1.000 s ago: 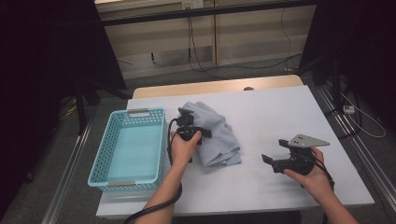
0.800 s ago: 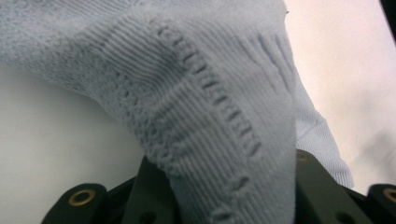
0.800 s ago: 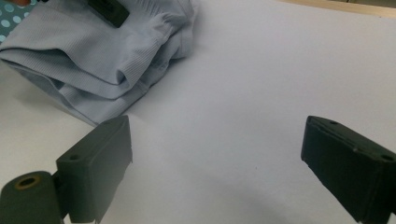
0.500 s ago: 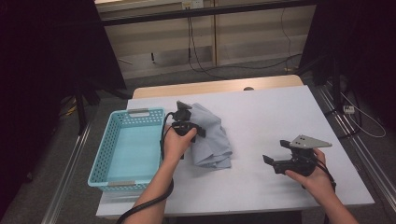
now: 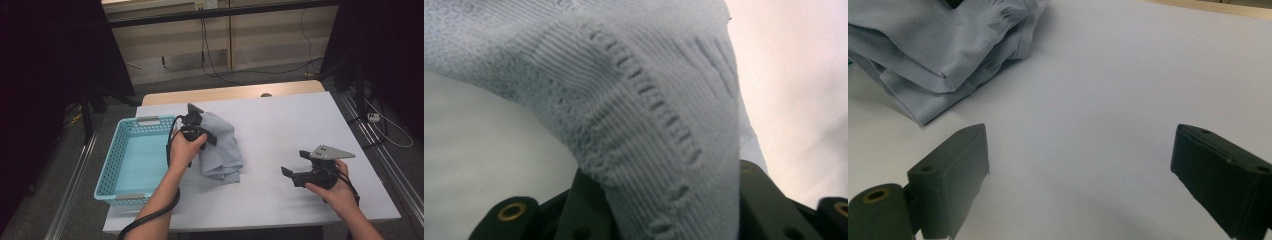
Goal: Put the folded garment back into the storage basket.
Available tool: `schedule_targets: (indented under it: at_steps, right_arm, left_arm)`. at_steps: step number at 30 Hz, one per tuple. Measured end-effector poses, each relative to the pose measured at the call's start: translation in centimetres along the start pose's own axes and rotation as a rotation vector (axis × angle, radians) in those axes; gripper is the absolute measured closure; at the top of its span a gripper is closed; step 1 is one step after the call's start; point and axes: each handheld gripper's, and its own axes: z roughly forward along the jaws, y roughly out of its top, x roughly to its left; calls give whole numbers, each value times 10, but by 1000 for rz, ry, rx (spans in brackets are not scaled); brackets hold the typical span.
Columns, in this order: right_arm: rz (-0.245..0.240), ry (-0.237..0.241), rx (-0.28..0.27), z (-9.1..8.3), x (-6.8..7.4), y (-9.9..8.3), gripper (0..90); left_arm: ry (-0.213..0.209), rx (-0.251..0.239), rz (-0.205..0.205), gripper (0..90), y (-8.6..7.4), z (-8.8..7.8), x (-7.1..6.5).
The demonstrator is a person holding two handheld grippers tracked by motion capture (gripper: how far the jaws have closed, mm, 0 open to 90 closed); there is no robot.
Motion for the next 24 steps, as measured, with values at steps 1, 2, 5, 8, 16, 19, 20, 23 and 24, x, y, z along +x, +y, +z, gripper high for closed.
schedule_targets:
  at_steps: [1, 2, 5, 8, 16, 19, 20, 23, 24]
  right_arm:
    - [4, 0, 0, 0, 0, 0, 85]
    - [1, 1, -2, 0, 0, 1, 85]
    - [-1, 4, -1, 1, 0, 1, 85]
    - [-5, 8, 2, 2, 2, 1, 85]
    - [-3, 9, -5, 0, 1, 1, 84]
    - [-5, 9, -5, 0, 1, 1, 84]
    - [-6, 11, -5, 0, 1, 1, 84]
    - [-4, 12, -3, 1, 1, 1, 84]
    - [-5, 12, -4, 0, 1, 1, 84]
  left_arm:
    - [2, 3, 3, 692, 1, -1, 0]
    - [5, 5, 5, 692, 2, -2, 0]
    - [16, 17, 17, 693, 4, -5, 0]
    - [29, 24, 22, 694, 8, -10, -1]
    - [69, 49, 53, 694, 16, -22, -2]
    - [73, 65, 57, 695, 19, -26, -2]
    - [72, 69, 56, 694, 19, -27, -1]
    - [80, 78, 63, 695, 21, -29, 0]
    - [82, 83, 64, 695, 21, -30, 0]
